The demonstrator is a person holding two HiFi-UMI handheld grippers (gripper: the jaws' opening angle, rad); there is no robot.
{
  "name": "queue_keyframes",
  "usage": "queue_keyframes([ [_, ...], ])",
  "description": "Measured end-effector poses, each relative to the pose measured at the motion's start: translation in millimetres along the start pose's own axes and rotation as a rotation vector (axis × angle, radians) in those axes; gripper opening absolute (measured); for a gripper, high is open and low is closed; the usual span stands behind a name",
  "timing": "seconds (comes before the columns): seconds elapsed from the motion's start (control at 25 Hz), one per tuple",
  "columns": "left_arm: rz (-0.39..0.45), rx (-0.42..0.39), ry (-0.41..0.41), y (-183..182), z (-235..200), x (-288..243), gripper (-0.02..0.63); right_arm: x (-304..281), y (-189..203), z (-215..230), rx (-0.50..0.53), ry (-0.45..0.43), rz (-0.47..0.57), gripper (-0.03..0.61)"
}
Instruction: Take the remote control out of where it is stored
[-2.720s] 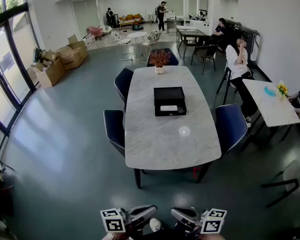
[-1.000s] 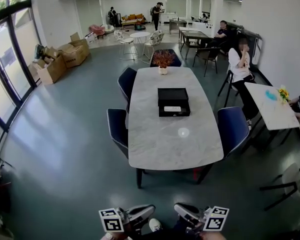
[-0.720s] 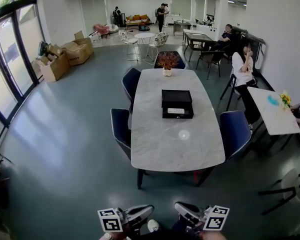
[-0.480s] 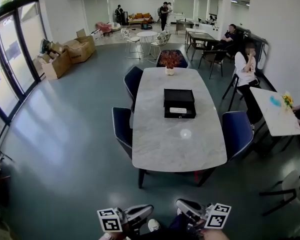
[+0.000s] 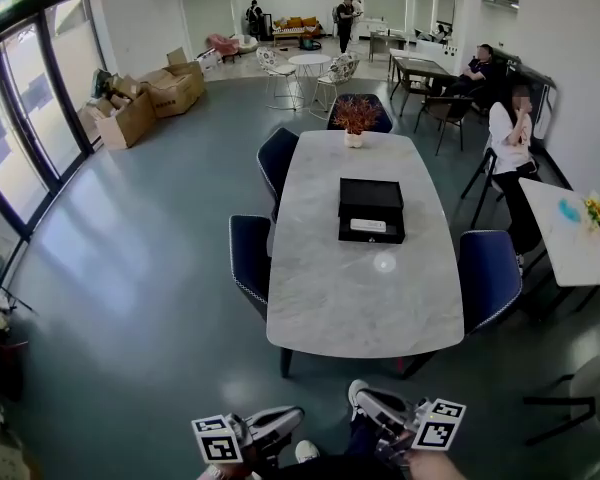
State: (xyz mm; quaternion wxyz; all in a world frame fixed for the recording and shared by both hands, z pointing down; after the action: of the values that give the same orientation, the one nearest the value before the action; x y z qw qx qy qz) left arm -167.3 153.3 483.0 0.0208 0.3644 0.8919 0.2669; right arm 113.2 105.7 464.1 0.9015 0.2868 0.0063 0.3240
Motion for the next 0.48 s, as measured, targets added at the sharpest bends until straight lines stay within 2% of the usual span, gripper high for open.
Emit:
queue_keyframes([
  [0.48,0.095,-0.017,-0.047,-38.3,-26.9,-83.1,0.008,-53.4,-110.7,69.7,0.037,-0.010,-0.067,0.008],
])
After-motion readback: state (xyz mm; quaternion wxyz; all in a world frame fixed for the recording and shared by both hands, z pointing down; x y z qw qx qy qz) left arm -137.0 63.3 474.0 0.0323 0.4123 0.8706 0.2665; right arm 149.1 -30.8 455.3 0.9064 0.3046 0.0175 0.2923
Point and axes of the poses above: the fingertips, and each gripper's own axes: x backward along the fingers, z to its right, y out of its underside, the point moved 10 cm from there along x, backward along the fingers, and after that the axes turned 11 degrees about z, right-handed, at the moved point
